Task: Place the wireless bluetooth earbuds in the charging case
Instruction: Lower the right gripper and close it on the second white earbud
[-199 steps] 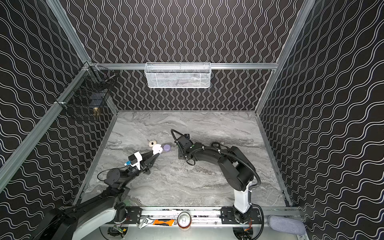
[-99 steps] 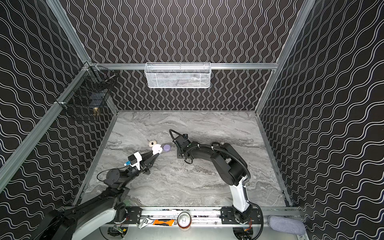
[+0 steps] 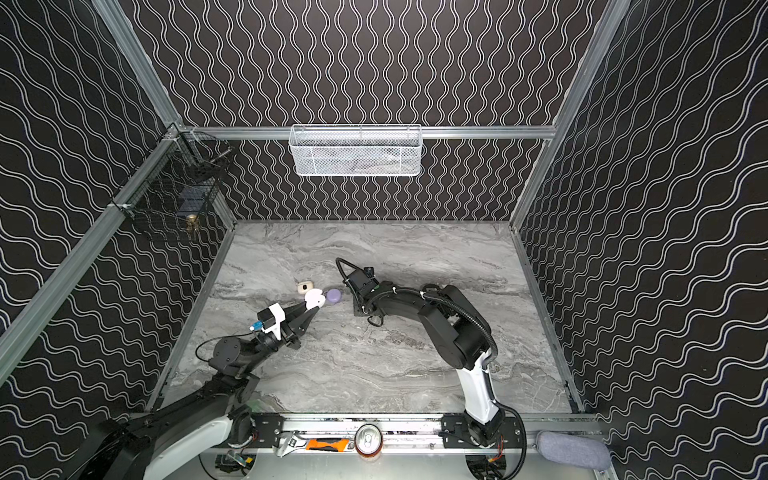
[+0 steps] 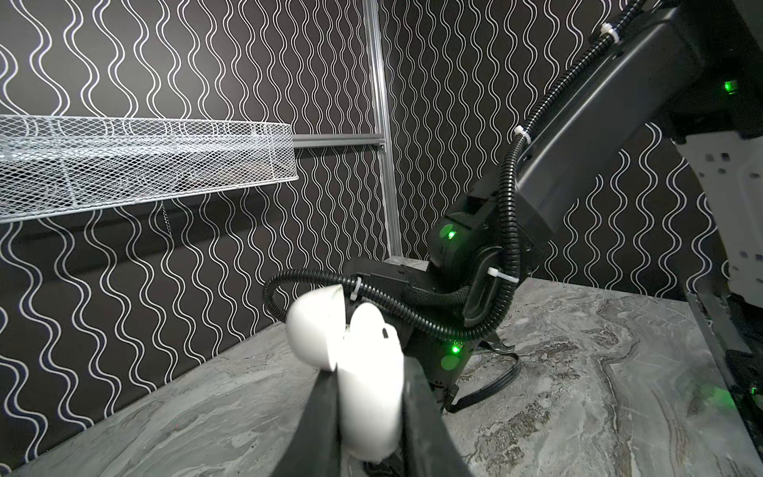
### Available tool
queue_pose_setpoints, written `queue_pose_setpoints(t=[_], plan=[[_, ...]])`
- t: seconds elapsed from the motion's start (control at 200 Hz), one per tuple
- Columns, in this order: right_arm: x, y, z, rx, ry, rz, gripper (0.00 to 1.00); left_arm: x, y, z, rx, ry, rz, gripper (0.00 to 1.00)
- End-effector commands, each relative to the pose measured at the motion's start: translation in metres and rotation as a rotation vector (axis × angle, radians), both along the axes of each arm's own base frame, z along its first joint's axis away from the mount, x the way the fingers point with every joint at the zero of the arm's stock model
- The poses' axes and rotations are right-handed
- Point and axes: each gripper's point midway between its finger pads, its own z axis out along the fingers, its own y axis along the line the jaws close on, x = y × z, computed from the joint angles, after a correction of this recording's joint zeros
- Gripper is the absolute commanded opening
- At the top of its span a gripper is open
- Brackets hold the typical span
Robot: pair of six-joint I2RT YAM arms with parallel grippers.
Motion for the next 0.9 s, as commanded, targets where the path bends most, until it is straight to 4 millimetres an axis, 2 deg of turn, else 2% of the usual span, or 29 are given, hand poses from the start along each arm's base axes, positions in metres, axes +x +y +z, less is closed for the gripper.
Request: queue_pose_setpoints(t=[0.0,0.48,0.771,0.896], plan=[[-0.006,-0.01,-0.01,-0.061,0.035,-0.01,0.38,-0.002,0.002,0.01,-0.008,-0.049,0.01,0.0],[-0.015,-0.004,-0.016,-0.081,0.044,0.012,0.26,0.021,0.028,-0.002,-0.006,0.056,0.21,0.0],[-0.019,-0.002,-0.019,-0.093,0.046,0.018,0.18,0.02,0.026,-0.001,-0.011,0.046,0.199,0.0],[-0.018,-0.003,-0.013,-0.092,0.03,0.016,0.14,0.018,0.024,-0.001,-0.002,0.042,0.184,0.0]])
